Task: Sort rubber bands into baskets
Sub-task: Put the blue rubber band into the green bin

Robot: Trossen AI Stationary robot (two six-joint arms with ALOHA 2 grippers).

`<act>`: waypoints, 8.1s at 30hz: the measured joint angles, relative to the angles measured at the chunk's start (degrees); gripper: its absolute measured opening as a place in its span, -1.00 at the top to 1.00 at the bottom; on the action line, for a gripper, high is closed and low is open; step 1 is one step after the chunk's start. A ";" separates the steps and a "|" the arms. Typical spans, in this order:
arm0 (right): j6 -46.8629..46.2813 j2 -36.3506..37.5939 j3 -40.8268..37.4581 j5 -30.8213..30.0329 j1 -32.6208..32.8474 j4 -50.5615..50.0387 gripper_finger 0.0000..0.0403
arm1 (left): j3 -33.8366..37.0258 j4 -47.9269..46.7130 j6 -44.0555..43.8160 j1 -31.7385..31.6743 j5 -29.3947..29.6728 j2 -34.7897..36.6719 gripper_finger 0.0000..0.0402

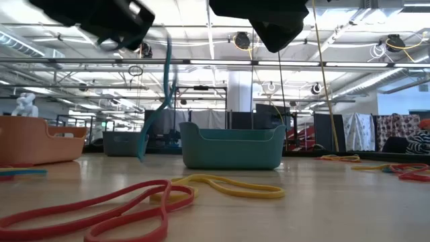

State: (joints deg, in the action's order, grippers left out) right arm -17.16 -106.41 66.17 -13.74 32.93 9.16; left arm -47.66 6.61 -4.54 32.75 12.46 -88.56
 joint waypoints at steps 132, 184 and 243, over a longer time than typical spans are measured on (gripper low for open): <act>16.16 25.72 -33.32 5.50 -53.83 9.74 0.38 | -39.69 -59.43 23.90 -66.17 -32.22 -17.39 0.41; 19.70 4.49 0.42 21.33 -62.91 -29.12 1.00 | -5.16 -26.69 13.93 -54.42 -39.18 10.65 0.41; 17.48 10.54 0.58 21.08 -52.30 -32.56 0.31 | 0.51 10.62 13.37 -51.48 -28.27 -2.58 0.96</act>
State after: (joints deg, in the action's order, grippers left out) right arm 0.32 -95.88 66.75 7.34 -19.37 -23.40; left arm -47.15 17.23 8.83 -18.73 -15.81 -91.14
